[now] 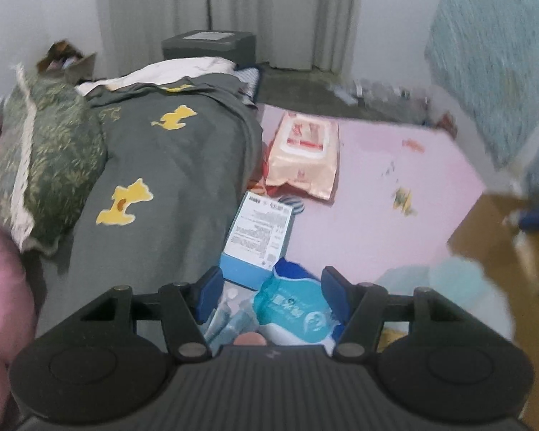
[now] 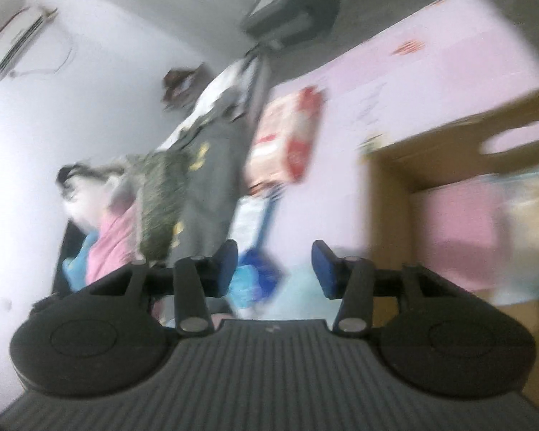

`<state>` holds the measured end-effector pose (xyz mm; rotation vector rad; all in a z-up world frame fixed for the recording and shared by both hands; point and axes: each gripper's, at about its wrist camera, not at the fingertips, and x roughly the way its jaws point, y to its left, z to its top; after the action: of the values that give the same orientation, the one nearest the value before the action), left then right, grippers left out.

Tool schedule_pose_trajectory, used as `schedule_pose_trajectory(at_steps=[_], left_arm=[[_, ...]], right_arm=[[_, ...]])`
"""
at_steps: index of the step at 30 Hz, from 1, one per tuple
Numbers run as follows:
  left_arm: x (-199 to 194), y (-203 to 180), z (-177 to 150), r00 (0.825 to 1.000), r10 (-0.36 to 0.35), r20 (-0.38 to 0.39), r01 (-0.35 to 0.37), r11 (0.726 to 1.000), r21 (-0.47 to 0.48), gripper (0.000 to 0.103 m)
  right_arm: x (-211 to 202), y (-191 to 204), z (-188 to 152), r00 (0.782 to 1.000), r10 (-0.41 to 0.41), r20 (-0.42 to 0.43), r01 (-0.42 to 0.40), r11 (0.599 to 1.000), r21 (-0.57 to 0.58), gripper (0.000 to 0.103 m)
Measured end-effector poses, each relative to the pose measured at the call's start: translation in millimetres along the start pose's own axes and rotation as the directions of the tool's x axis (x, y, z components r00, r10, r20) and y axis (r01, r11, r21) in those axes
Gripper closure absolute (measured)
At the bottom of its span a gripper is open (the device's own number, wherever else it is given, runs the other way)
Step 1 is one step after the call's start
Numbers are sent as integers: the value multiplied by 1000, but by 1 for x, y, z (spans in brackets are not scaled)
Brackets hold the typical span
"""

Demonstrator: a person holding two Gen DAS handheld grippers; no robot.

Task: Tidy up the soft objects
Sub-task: 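Grasp the blue-white printed box with the right tool and lift it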

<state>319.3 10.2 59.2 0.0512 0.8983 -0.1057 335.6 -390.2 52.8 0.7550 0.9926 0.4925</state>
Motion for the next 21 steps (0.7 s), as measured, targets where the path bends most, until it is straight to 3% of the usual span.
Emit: schedule_pose_trajectory(at_steps=[6,10,13,21], left_arm=[[35,-8,5,999,12,-35,-9,995,95,41],[61,-8,14,998,27,-50,-20,990,138,40],[78,-6,18,998,18,-53,-10,990,143,31],[128,2,24,987,65,-148,-40,985,166,31]], right_arm=[[94,40,10,995,9,-96,-6,999,31,44],[157,49,19,992,-5,-128,15,997,77,44],[198,44,22,988,-22,-150,40,993,111,44],[279,25,21,978,-49,-205,87,979,184,43]])
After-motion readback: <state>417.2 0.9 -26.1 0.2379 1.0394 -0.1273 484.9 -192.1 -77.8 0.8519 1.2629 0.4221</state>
